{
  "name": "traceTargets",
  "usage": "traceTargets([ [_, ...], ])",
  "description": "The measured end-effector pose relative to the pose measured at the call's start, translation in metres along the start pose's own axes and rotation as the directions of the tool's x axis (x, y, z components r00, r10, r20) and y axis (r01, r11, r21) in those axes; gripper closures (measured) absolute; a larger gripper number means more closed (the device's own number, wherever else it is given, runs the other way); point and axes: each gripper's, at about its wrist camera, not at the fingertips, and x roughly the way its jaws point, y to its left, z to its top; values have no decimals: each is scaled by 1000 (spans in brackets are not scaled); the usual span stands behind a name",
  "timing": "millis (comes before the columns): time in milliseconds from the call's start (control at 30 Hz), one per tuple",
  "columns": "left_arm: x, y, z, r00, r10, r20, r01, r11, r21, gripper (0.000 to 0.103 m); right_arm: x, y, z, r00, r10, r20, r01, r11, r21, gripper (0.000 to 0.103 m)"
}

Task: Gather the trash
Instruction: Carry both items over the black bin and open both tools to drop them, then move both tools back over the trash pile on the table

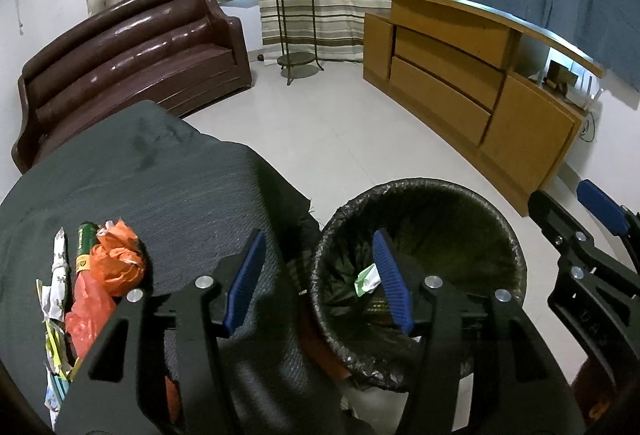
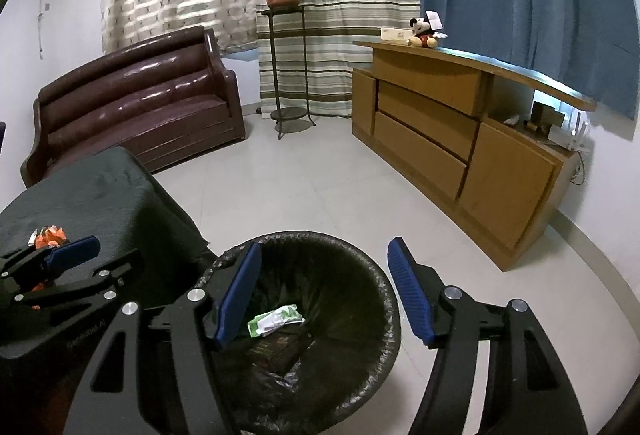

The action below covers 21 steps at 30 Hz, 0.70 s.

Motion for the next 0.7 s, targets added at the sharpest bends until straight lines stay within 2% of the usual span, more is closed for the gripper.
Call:
traceTargets([
  [300, -27, 13, -8, 1000, -10, 19, 10, 1000, -10, 48, -9, -1, 0, 1000, -14, -21, 14, 1000, 16, 38],
  [700, -78, 58, -25, 996, 57, 63, -53, 996, -68, 43, -34, 24, -10, 999, 30, -29, -31, 999, -23, 38],
])
